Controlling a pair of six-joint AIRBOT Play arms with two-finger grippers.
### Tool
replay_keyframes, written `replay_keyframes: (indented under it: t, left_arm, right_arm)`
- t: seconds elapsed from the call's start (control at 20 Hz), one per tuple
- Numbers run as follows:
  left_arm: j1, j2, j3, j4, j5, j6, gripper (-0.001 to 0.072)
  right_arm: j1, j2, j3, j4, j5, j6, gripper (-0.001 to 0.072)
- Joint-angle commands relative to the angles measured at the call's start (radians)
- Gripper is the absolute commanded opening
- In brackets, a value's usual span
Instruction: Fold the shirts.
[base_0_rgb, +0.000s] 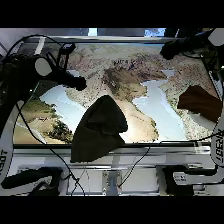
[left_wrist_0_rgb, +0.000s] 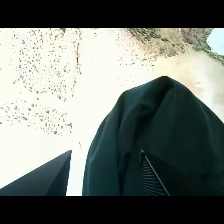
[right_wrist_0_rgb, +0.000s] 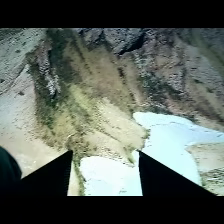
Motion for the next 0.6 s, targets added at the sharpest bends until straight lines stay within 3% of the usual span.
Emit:
replay_keyframes:
  t: [0.0, 0.2, 0.35, 0.55]
  left_arm:
    - [0.06, -0.001, 0.02, 0.004, 0.003, 0.02, 0.0514]
    - [0.145, -0.001, 0.02, -0.02, -0.061, 0.02, 0.0514]
    - [0.181, -0.001, 0.02, -0.024, -0.119, 0.021, 0.0514]
    - [0.185, -0.001, 0.02, -0.044, -0.121, 0.039, 0.0514]
  right_arm:
    - [0.023, 0.001, -0.149, 0.237, 0.064, -0.06, 0.0556]
    - [0.16, 0.0, -0.414, 0.183, 0.087, -0.128, 0.0553]
    - [0.203, 0.0, -0.602, 0.001, -0.019, -0.067, 0.053]
    - [0.148, 0.0, -0.81, 0.239, 0.009, -0.081, 0.053]
